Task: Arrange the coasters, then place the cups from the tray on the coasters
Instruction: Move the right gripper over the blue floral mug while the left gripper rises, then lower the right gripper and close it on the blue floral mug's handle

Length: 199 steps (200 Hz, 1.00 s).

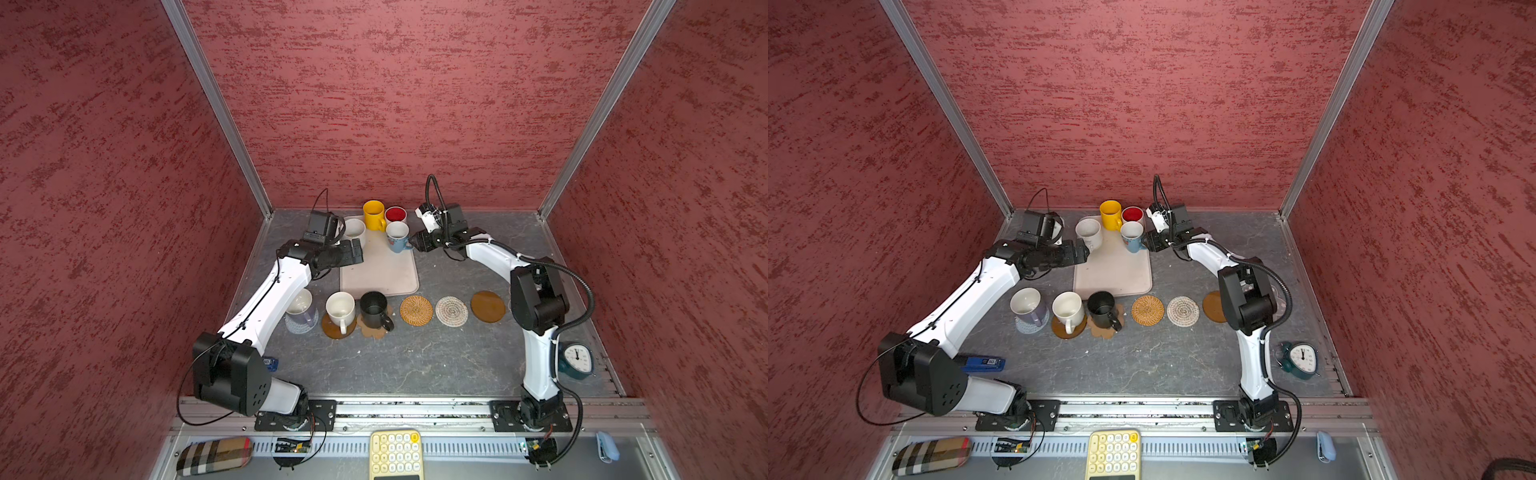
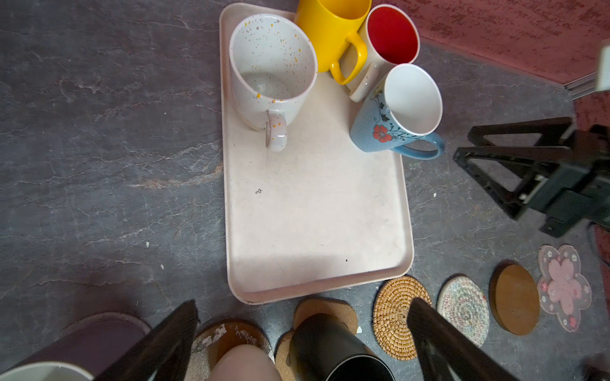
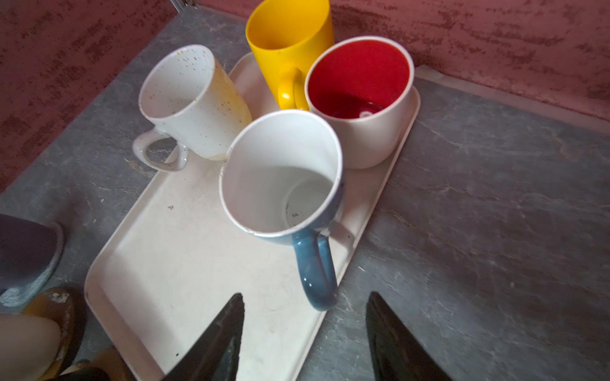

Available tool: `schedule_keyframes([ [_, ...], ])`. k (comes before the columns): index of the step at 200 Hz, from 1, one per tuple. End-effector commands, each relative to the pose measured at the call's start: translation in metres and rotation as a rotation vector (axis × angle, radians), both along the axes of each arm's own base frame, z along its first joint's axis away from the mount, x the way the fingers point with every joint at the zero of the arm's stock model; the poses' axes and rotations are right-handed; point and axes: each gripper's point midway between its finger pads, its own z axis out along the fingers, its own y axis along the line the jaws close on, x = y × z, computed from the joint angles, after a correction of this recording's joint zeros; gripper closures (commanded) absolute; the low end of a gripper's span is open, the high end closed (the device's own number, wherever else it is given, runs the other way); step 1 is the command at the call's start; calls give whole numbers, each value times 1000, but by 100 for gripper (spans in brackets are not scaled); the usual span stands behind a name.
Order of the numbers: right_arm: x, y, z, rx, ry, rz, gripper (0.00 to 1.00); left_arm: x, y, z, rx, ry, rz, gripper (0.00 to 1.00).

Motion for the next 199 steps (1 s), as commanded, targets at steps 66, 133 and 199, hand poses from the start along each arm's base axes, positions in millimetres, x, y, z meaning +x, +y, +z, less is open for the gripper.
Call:
schedule_keyframes([
  [66,2,13,-14,-13,46,120,44,-21,-3,16,-28,-69,-54,0],
  [133,4,23,-26,-21,87,153,50,-28,7,28,-13,-110,-32,1],
  [199,-9,43,-27,-41,82,193,57,-24,7,31,-85,-102,-37,0],
])
